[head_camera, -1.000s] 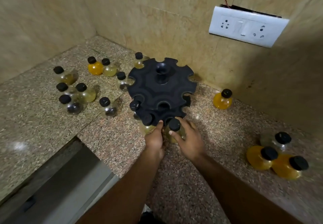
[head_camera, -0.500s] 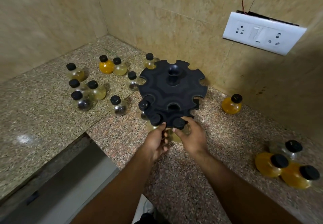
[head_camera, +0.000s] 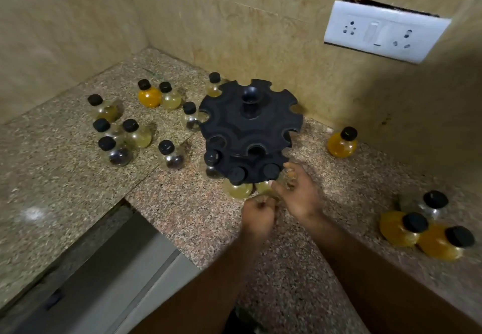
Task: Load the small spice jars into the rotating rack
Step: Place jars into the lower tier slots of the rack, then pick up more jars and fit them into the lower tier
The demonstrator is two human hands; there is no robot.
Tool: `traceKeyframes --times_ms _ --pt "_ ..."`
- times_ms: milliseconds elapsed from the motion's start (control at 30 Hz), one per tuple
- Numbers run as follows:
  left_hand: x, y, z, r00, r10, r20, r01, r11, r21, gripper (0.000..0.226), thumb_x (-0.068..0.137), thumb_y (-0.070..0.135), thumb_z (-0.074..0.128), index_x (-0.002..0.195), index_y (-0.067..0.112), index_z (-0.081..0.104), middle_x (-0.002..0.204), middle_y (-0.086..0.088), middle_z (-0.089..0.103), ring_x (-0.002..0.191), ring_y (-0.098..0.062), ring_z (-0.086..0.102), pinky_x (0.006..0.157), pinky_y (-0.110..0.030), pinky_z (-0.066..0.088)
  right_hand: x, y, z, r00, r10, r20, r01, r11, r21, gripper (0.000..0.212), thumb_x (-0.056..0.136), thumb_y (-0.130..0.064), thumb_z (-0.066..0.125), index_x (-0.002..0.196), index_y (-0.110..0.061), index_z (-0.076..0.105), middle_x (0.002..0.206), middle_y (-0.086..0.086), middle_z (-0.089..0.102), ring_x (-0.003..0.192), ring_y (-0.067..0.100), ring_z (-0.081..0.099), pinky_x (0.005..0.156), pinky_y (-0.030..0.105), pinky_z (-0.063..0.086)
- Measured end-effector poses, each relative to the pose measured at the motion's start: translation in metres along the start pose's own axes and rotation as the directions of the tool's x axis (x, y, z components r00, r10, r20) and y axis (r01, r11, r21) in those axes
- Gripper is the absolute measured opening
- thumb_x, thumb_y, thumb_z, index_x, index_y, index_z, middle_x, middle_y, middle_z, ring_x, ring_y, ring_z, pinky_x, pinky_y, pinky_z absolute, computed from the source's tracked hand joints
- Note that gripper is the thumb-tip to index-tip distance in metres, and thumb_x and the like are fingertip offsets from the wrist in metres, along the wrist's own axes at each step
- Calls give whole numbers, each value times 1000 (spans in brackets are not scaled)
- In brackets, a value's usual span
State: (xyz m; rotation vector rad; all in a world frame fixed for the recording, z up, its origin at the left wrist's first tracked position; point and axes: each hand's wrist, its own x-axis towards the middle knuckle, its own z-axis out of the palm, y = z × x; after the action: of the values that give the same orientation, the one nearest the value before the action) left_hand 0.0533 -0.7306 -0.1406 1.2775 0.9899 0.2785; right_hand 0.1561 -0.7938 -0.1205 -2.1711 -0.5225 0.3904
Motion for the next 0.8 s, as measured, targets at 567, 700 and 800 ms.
traceKeyframes --times_ms 567,700,800 --pt "21 -17 150 663 8 748 -735 193 650 90 87 49 67 159 21 20 164 -14 19 151 -35 17 120 -45 26 -78 121 -112 735 436 -520 -403 897 182 42 88 -47 69 124 -31 56 110 -10 65 92 12 65 79 40 56" --pt "21 -11 184 632 -117 766 -772 -8 636 109 82 55 73 160 21 5 166 -19 4 153 -41 3 118 -52 25 -86 131 -123 637 442 -631 -409 888 208 52 87 -42 74 130 -23 53 125 -2 59 74 0 55 69 32 42" --pt "26 -9 201 655 -185 733 -754 -95 650 121 75 60 77 160 24 -1 167 -18 -5 152 -43 -4 121 -53 17 -84 138 -131 613 440 -657 -374 893 249 56 87 -37 76 133 -19 50 130 3 54 74 2 52 71 34 44"
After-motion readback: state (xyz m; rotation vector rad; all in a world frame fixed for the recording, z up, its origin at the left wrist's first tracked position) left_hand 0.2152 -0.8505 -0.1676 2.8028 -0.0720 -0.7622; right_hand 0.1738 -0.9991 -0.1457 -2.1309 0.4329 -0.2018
